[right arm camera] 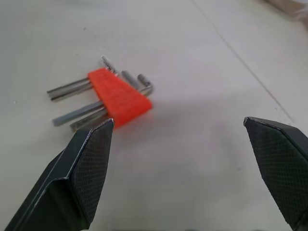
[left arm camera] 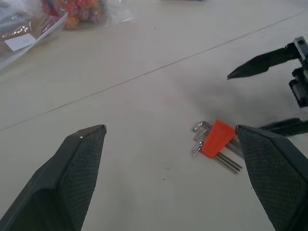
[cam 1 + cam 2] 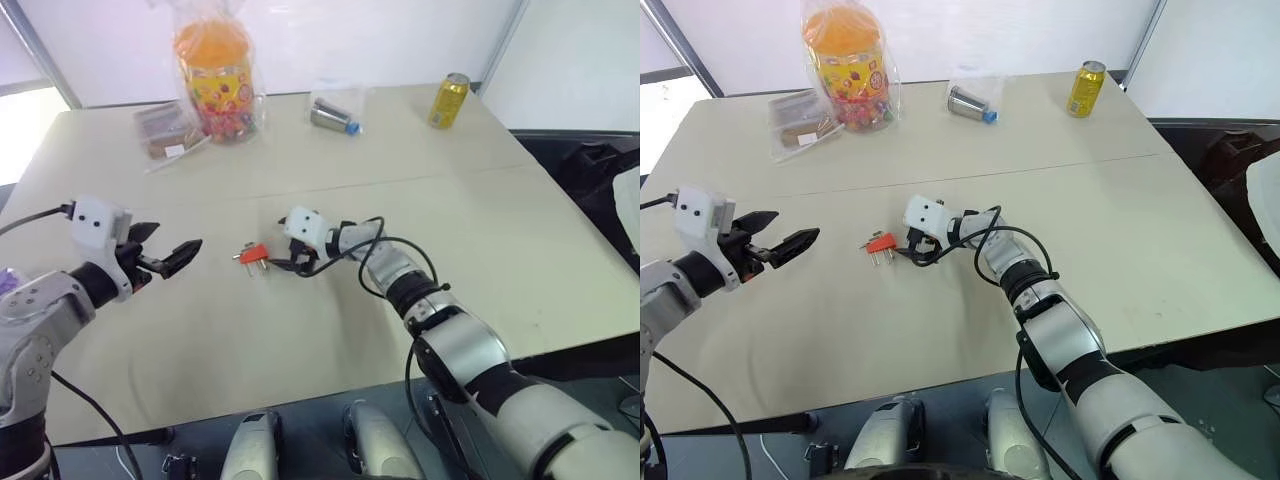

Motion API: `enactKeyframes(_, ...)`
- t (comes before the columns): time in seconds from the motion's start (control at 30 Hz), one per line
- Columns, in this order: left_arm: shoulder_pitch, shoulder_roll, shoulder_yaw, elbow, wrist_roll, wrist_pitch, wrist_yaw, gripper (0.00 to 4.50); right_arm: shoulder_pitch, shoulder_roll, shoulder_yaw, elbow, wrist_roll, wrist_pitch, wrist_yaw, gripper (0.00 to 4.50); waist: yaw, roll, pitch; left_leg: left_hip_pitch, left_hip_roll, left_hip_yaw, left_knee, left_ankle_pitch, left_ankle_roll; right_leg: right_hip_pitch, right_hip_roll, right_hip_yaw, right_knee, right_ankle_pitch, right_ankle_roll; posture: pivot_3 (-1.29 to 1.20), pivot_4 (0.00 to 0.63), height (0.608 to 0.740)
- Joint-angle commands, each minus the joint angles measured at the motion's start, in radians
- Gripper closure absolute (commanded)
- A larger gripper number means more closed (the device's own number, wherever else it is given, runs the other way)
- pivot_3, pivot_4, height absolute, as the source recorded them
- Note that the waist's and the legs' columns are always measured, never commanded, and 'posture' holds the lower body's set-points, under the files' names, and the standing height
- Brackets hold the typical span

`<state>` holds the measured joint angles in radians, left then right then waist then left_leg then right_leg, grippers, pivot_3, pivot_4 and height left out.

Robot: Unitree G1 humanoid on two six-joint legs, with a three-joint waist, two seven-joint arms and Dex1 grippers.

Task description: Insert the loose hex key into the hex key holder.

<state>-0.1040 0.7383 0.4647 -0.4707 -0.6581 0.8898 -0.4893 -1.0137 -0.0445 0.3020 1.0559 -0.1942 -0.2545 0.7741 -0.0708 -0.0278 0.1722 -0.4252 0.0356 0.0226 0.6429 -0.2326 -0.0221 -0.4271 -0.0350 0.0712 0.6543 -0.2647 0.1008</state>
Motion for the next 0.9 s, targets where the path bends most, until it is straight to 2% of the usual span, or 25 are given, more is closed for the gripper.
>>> enactKeyframes(0.03,0.006,0.017,0.04,-0.035,-0.009,0.0,0.008,0.02,-0.005,0.015,0.0,-0.009,0.0,-0.031,-0.003,0.0,0.0,0.0,0.0,0.0,0.0,0.0,0.0,0.0,0.0,0.0,0.0,0.0,0.0,0.0,0.0,0.0,0.15,0.74)
enactKeyframes(0.53,0.023,0.014,0.05,-0.056,-0.019,0.001,0.03,0.02,0.009,0.088,-0.029,-0.002,0.036,0.029,0.011,0.0,0.0,0.0,0.0,0.0,0.0,0.0,0.0,0.0,0.0,0.0,-0.002,0.0,0.0,0.0,0.0,0.0,0.15,0.74)
enactKeyframes(0.9,0.035,0.009,0.046,-0.066,-0.016,-0.006,0.043,0.02,0.0,0.071,-0.042,0.052,0.018,0.068,-0.012,0.0,0.001,0.0,0.0,0.0,-0.003,0.0,-0.002,0.001,-0.002,0.0,-0.008,-0.004,0.0,0.0,0.0,0.0,0.15,0.74)
